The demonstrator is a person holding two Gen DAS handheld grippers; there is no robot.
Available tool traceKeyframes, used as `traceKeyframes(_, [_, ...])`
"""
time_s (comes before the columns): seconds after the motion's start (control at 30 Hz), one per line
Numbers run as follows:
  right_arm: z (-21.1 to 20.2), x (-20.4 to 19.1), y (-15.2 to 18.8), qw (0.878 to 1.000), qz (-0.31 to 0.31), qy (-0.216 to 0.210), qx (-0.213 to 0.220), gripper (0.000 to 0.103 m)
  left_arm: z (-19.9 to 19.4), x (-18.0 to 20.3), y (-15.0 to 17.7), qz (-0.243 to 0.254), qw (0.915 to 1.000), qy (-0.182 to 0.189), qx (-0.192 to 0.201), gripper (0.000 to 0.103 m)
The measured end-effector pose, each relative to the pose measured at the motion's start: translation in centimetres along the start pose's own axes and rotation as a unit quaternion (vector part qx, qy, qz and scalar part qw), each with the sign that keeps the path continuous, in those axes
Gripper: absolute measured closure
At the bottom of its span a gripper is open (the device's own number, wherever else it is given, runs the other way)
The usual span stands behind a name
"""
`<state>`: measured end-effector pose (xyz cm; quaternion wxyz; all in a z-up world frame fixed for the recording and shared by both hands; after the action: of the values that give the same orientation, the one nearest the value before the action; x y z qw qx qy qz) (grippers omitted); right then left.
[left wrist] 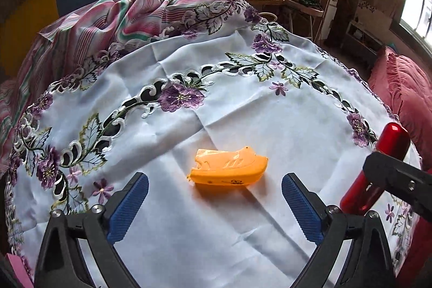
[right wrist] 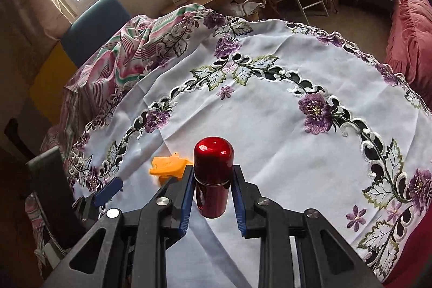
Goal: Organize rigid objects
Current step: 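Grasp the orange boat-shaped toy with the left tool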
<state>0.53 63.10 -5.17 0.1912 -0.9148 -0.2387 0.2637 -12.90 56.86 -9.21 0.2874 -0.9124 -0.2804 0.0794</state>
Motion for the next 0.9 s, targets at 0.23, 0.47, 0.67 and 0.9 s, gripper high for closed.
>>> traceKeyframes(0.23, [0.0, 0.0, 0.1, 1.000, 0.002, -0.002, 0.000, 0.077, 2.7, 0.1, -0.8, -0.014, 0.9998, 0.008, -0.013, 0.019])
traceKeyframes(0.47, [0.7, -0.6, 0.6, 1.000, -0.018, 0.003, -0.013, 0.077, 1.7, -1.3, 1.3, -0.049, 0.9983, 0.024, -0.020, 0.038])
traceKeyframes(0.67, [1.5, -1.7, 1.2, 0.998, -0.051, 0.005, -0.029, 0.077, -3.1, -3.7, 4.9, -0.073, 0.9970, -0.022, -0.016, 0.038])
traceKeyframes(0.9, [3.2, -4.6, 3.6, 0.989, -0.121, -0.029, -0.082, 0.077, -11.2, -4.9, 8.1, -0.071, 0.9952, -0.058, 0.036, 0.038])
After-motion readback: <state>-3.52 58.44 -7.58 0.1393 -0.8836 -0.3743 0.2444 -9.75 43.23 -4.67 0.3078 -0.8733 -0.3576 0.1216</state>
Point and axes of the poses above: each gripper's, at about its wrist camera, not at the fingertips, and z roughly the way its jaws point, x to its right, y to its underside, the point moved 4 cm from there along z, roughly the way its jaws point, and after that the axes turned 1 degree about -x, right-handed, at the moved point
